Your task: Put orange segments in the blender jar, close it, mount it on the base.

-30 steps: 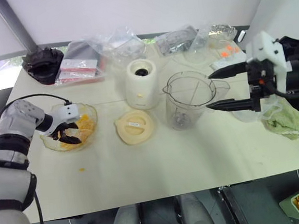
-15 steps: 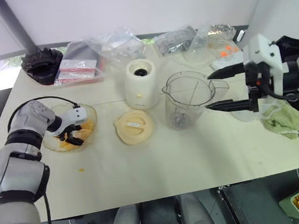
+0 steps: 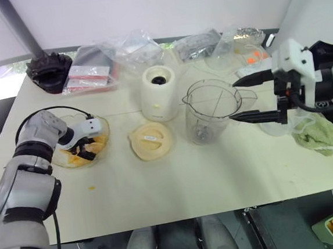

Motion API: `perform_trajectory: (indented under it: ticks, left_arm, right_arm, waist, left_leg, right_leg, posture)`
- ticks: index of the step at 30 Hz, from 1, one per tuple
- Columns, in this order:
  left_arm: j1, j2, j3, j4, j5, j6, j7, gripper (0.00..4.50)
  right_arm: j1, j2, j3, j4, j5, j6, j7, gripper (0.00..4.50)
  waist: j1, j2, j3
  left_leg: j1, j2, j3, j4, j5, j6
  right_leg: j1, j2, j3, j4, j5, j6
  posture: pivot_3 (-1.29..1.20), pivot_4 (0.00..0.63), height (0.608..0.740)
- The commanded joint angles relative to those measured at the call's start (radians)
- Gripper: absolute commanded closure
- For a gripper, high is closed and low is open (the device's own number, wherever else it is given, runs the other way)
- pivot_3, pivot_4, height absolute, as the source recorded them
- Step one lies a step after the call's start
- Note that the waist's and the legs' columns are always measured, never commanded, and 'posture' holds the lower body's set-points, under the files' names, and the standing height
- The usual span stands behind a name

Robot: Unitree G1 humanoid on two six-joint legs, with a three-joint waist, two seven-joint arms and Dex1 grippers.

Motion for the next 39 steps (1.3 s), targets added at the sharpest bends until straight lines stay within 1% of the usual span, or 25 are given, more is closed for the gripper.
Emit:
perform_trajectory:
  ticks: [1,2,14,32,39]
  left_arm:
    - [-0.007,-0.009,0.011,0.005,-0.002,-0.006,-0.010,2.24]
    - [-0.007,-0.009,0.012,0.006,-0.001,-0.007,-0.009,2.72]
    - [-0.012,-0.001,0.022,0.009,-0.002,-0.005,0.011,2.72]
    - [-0.006,0.019,0.070,0.007,-0.030,0.027,0.044,2.72]
    - [-0.018,0.032,0.140,-0.002,-0.085,0.066,0.045,2.72]
  right_arm:
    - [-0.005,0.009,-0.038,-0.016,-0.003,-0.017,-0.011,0.00]
    - [-0.004,0.010,-0.038,-0.017,-0.003,-0.018,-0.011,0.00]
    - [-0.024,0.029,-0.025,-0.006,-0.022,-0.031,-0.012,0.00]
    - [-0.036,0.058,-0.015,0.002,-0.053,-0.043,-0.011,0.00]
    - [-0.033,0.061,-0.017,-0.003,-0.054,-0.039,-0.012,0.00]
  waist:
    - [0.000,0.000,0.000]
    - [-0.001,0.000,0.000]
    - [-0.002,0.000,0.000]
    - [-0.003,0.000,0.000]
    - [-0.003,0.000,0.000]
  left_leg:
    - [0.000,0.000,0.000,0.000,0.000,0.000]
    - [0.000,0.000,0.000,0.000,0.000,0.000]
    - [0.000,0.000,-0.001,0.000,0.000,0.000]
    - [0.000,0.000,-0.001,0.000,0.000,0.000]
    - [0.000,0.000,-0.001,0.000,0.000,0.000]
  right_leg:
    - [0.000,0.000,0.000,0.000,0.000,0.000]
    - [0.000,0.000,0.000,0.000,0.000,0.000]
    - [0.000,0.001,0.000,0.001,0.000,0.000]
    - [0.000,0.001,0.000,0.001,0.000,0.000]
    - [0.000,0.001,0.000,0.001,0.000,0.000]
  posture:
    - [0.00,0.150,0.740]
    - [0.00,0.150,0.740]
    - [0.00,0.150,0.740]
    - [0.00,0.150,0.740]
    - [0.00,0.150,0.740]
